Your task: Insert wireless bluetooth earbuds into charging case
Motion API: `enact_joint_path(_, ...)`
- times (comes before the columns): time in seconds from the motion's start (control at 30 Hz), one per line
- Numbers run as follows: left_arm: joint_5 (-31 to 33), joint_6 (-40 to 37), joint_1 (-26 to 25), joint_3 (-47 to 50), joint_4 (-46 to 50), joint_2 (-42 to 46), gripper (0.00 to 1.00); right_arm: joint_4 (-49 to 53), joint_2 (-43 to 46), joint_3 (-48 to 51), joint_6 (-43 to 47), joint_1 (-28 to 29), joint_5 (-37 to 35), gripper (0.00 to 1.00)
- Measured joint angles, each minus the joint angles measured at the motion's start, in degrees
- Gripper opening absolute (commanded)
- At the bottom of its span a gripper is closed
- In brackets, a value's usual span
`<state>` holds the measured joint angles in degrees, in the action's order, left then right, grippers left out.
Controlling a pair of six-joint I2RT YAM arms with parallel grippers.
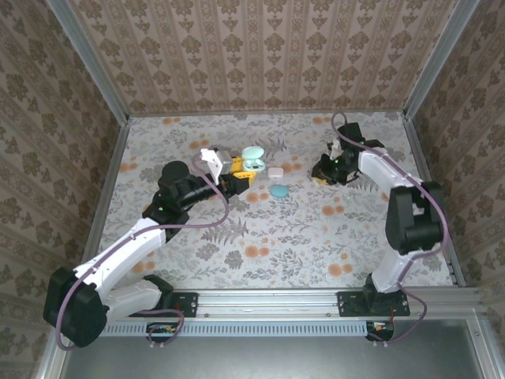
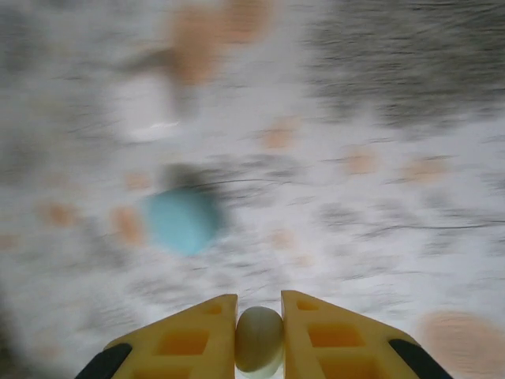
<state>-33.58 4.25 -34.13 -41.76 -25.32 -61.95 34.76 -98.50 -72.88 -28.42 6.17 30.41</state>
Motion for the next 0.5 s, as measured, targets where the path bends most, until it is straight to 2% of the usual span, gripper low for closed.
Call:
enact_joint_path(0.1, 0.0, 0.0, 1.4, 0.0, 0.0, 0.2, 0.25, -7.1, 4.2, 2.2, -4.8, 0.3, 11.9, 0.21)
enact_joint_path(0.27, -0.5, 0.0, 3.6, 0.0, 0.0, 0.8, 0.25, -19.0, 7.0, 5.6, -14.3, 1.5, 26.1, 0.21)
enact_joint_path(0.5, -1.3, 0.0, 5.0, 0.0, -0.1, 1.2, 0.25, -30.4, 9.4, 6.3, -25.8, 4.5, 36.1, 0.21)
